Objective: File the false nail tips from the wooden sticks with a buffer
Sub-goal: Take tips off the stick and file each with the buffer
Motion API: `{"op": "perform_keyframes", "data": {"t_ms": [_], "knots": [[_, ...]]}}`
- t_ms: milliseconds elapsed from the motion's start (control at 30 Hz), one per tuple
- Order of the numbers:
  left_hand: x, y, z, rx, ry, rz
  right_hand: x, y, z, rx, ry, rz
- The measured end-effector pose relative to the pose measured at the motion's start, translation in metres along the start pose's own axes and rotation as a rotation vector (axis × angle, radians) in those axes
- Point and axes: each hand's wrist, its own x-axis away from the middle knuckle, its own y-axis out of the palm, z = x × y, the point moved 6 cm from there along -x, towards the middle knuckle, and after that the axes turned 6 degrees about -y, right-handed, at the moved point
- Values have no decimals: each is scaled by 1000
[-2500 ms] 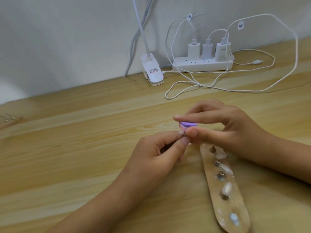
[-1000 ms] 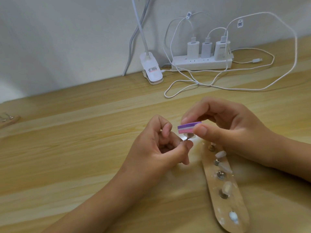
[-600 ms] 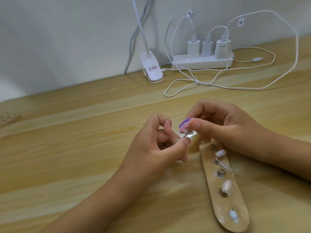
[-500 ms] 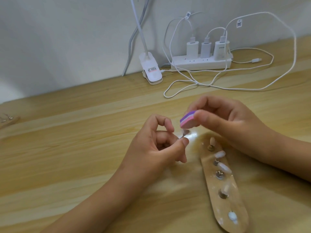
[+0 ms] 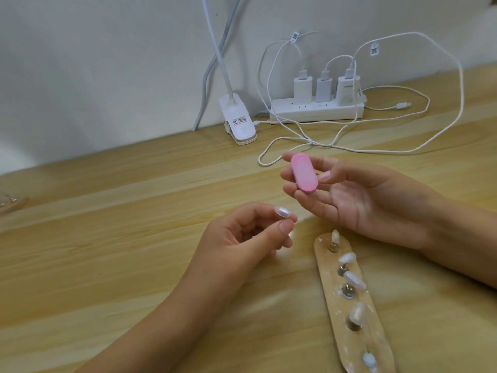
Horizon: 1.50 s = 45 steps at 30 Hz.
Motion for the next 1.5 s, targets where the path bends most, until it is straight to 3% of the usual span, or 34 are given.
{"op": "perform_keyframes", "data": {"t_ms": [133,367,667,1000,1167,1267,1400,1500], "knots": [[0,-3,-1,2,-9,29,-1,-1,-2,126,-55,15],[-1,-3,-3,18,-18,32,4,2,-12,499,-384,33],[-2,-4,-6,69,-42,48,11,16,-4,698,-390,-51],[0,-3,-3,-3,-23,65,19,28,-2,1053,-545,-82],[0,-1,-3,-62,2,41,24,39,-3,1352,-689,-142],[-1,-2,-5,-97,-7,42,19,29,-5,1229,-628,-84],[0,-3,-5,-131,22,46,22,36,1,1194,-679,-173],[0,-3,-7,-138,4,34,18,28,-5,1125,-635,-78]]}}
